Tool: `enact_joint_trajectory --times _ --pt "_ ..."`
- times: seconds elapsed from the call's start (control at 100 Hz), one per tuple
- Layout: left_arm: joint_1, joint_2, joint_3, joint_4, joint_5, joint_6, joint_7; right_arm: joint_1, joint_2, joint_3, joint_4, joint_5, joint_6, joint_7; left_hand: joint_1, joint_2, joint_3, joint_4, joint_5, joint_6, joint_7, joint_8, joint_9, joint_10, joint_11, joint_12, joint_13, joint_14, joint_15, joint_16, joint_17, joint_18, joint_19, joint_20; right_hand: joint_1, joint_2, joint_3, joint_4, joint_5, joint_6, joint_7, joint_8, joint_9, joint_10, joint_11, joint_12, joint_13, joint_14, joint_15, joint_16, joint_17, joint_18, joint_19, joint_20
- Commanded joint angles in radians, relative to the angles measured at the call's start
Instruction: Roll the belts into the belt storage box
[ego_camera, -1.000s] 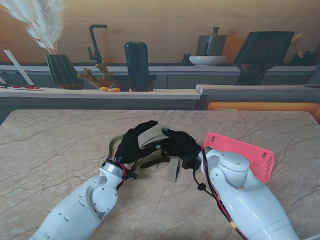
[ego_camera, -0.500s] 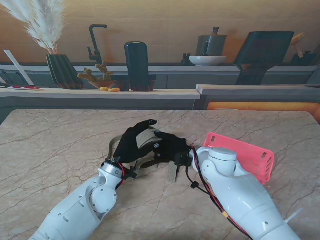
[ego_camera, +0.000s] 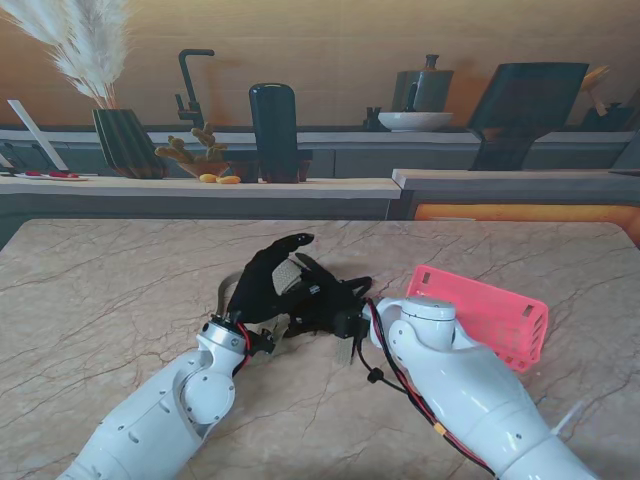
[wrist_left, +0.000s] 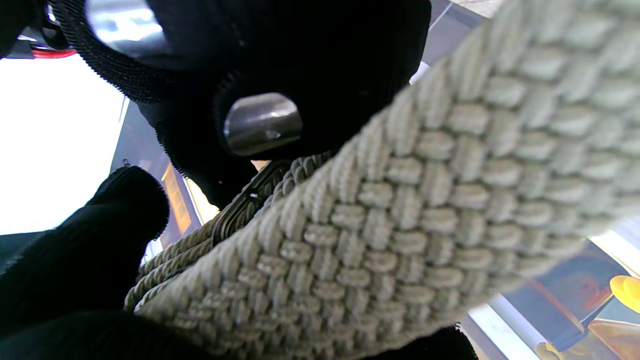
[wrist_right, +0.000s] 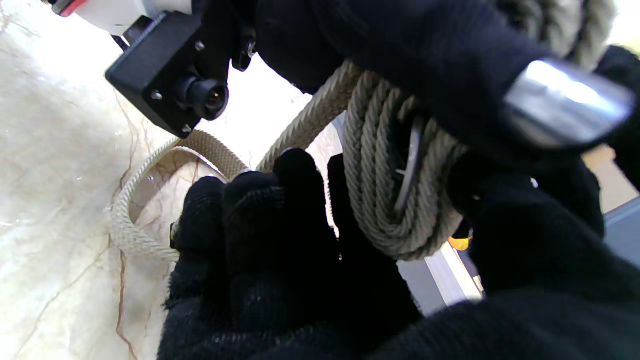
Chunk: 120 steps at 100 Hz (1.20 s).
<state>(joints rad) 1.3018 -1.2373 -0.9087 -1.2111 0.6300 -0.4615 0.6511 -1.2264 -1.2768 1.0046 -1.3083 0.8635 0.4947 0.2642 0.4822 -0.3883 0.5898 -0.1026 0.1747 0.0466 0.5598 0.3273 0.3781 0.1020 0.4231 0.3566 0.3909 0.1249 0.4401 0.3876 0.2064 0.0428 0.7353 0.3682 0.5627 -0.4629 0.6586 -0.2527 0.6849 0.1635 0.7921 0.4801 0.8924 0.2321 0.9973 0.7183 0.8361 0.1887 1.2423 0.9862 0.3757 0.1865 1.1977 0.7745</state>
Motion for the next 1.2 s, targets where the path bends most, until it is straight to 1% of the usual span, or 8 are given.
enact_joint_trajectory --times 0.0,0.26,0.38,0.44,0.49,0.79,1.02,1.19 --pt "0.0 -0.014 0.014 0.004 0.007 0.014 -0.012 -0.011 -0.027 -0.021 -0.064 0.011 -0.011 0.036 0.054 -0.033 0.028 0.019 -0.032 0.015 -0.047 -0.018 -0.046 0.004 0.019 -0.012 -0.035 -0.025 -0.001 -0.011 -0.017 -0.054 -0.021 -0.012 0.243 0.018 0.141 0.059 0.135 -0.304 0.161 -0.008 -0.008 0.034 0.014 0.007 -0.011 -0.043 0.02 0.014 0.0 -0.032 0.041 0.032" --pt "-0.013 -0.016 0.023 0.017 -0.009 0.06 -0.025 -0.039 -0.01 -0.016 -0.098 0.018 -0.043 0.082 0.15 0.042 -0.022 0.03 -0.025 0.031 -0.042 -0.013 -0.021 0.0 0.038 -0.003 -0.022 -0.021 0.017 -0.005 -0.037 0.007 0.031 0.018 0.242 0.016 0.143 0.061 0.137 -0.298 0.16 -0.012 -0.002 0.035 0.011 0.003 -0.01 -0.042 0.018 0.012 0.0 -0.032 0.041 0.033" --pt "-0.006 -0.021 0.02 0.009 -0.05 0.069 -0.053 -0.039 -0.006 -0.019 -0.092 0.025 -0.056 0.117 0.305 0.202 -0.147 0.038 0.061 -0.014 0.141 0.1 0.162 -0.052 0.068 0.016 0.104 -0.039 0.037 0.009 0.019 0.079 0.122 0.057 0.241 0.021 0.141 0.062 0.133 -0.294 0.158 -0.014 -0.003 0.034 0.009 0.001 -0.01 -0.04 0.015 0.01 -0.001 -0.03 0.037 0.031" --pt "-0.002 -0.025 0.018 0.003 -0.067 0.067 -0.058 -0.036 -0.007 -0.021 -0.09 0.026 -0.054 0.12 0.633 0.287 -0.537 0.03 0.165 -0.062 0.265 0.061 0.316 -0.075 0.093 0.022 0.17 -0.046 0.059 0.014 0.044 0.098 0.166 0.074 0.24 0.023 0.139 0.063 0.127 -0.289 0.154 -0.017 -0.004 0.033 0.008 0.0 -0.009 -0.04 0.01 0.008 -0.001 -0.03 0.036 0.031" --pt "0.003 -0.028 0.016 -0.002 -0.079 0.06 -0.059 -0.033 -0.008 -0.023 -0.09 0.023 -0.048 0.111 0.724 0.333 -0.612 0.022 0.238 -0.084 0.315 0.063 0.409 -0.075 0.108 0.024 0.215 -0.041 0.081 0.018 0.064 0.105 0.195 0.085 0.238 0.024 0.136 0.064 0.123 -0.282 0.149 -0.022 -0.006 0.032 0.005 -0.001 -0.009 -0.04 0.005 0.005 -0.001 -0.029 0.036 0.031" --pt "0.064 -0.043 -0.015 -0.081 -0.202 0.029 -0.099 0.011 -0.007 -0.084 -0.094 -0.198 -0.006 -0.002 0.764 0.392 -0.628 0.023 0.231 -0.116 0.333 0.07 0.418 -0.087 0.048 -0.008 0.222 -0.056 0.077 0.006 0.071 0.109 0.216 0.093 0.132 0.015 -0.016 0.099 0.092 -0.196 0.121 -0.09 0.0 0.053 -0.043 -0.064 -0.007 0.003 -0.063 -0.065 -0.005 0.001 0.016 0.0" --pt "0.086 -0.047 -0.034 -0.111 -0.247 0.046 -0.109 0.033 -0.002 -0.119 -0.095 -0.397 0.019 -0.081 0.809 0.403 -0.605 0.032 0.192 -0.122 0.342 0.073 0.332 -0.067 0.012 -0.021 0.156 -0.051 0.044 -0.005 0.038 0.108 0.182 0.079 0.009 0.029 0.017 0.119 0.141 -0.138 -0.068 0.03 -0.009 0.08 -0.064 -0.107 -0.021 0.042 -0.086 -0.109 -0.022 0.027 0.028 -0.039" --pt "0.088 -0.047 -0.038 -0.118 -0.258 0.06 -0.113 0.026 0.007 -0.112 -0.107 -0.489 0.019 -0.116 0.809 0.388 -0.577 0.027 0.212 -0.081 0.373 0.077 0.468 -0.042 0.184 0.058 0.245 0.004 0.129 0.031 0.084 0.119 0.233 0.101 0.054 0.019 0.019 0.109 0.13 -0.145 -0.044 0.028 0.0 0.078 -0.068 -0.117 -0.014 0.043 -0.094 -0.119 -0.017 0.03 0.034 -0.045"
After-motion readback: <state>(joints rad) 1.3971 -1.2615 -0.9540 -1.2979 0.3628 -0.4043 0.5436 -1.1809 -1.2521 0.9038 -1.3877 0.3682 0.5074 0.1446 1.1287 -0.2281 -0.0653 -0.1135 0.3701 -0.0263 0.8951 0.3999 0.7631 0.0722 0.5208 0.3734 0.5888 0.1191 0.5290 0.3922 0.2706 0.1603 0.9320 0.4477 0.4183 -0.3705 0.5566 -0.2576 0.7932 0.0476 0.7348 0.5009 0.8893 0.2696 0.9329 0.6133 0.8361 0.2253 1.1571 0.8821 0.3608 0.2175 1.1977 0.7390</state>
